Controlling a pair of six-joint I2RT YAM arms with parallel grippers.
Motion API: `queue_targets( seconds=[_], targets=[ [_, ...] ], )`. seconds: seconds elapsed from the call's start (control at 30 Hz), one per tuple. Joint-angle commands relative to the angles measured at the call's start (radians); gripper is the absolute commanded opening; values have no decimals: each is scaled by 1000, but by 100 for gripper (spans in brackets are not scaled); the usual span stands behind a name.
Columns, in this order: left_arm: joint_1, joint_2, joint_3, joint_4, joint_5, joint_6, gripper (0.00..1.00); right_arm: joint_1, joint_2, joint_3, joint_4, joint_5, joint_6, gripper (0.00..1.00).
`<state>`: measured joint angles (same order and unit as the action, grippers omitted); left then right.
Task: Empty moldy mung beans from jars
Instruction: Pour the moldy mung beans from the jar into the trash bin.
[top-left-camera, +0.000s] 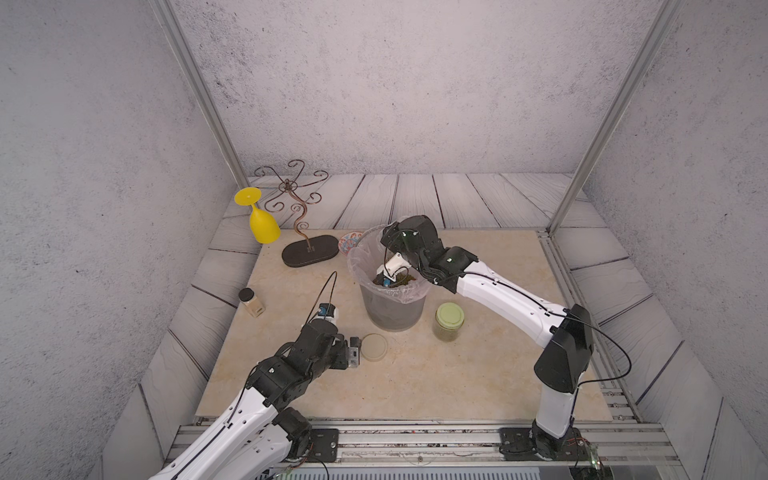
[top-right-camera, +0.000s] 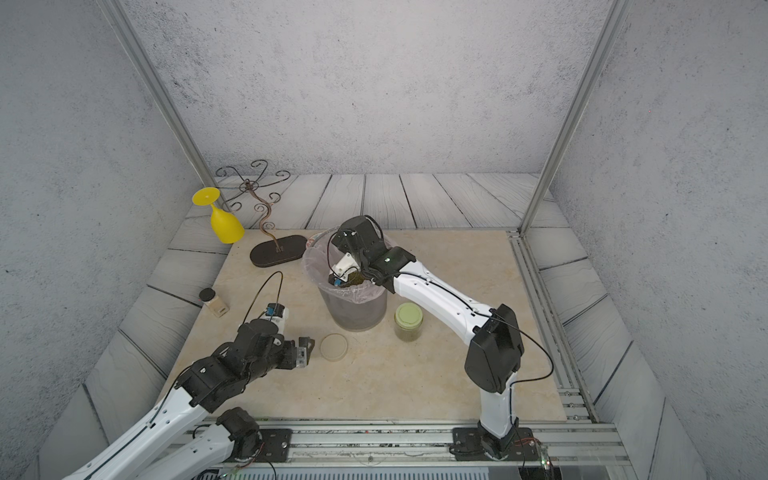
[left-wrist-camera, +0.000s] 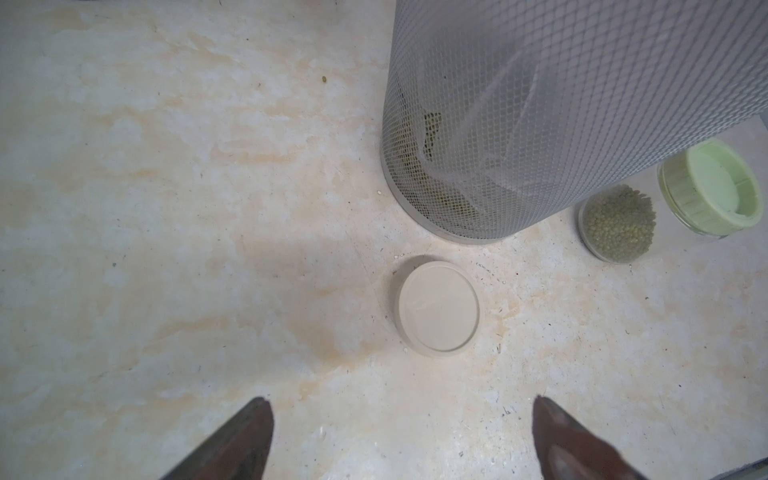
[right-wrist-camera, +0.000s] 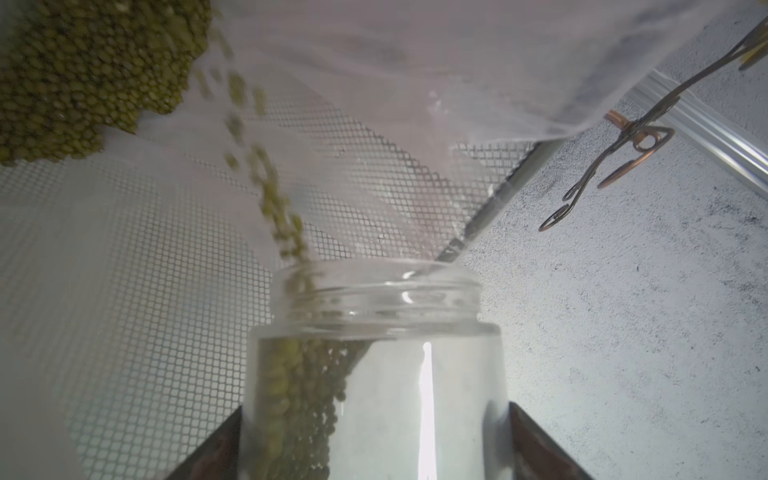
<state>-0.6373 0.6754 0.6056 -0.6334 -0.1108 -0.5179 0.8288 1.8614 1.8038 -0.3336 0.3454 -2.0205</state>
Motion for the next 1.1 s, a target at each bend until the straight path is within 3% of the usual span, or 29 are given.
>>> queue_targets(
  seconds=[0.0,0.4,0.77,1.07],
  targets=[
    [8,-8,-11,14,-4,17,98,-3,-29,-1,69,-26,-57,57],
    [10,-12,-25,33,-4,24,98,0,-74,34,-13,-27,-138,57],
    [13,-15,-29,42,-6,33,98,3,-76,238,-166,-52,-200,56],
    [14,6,-30,50,-7,40,98,5,-53,159,-201,-44,-223,57]
  ],
)
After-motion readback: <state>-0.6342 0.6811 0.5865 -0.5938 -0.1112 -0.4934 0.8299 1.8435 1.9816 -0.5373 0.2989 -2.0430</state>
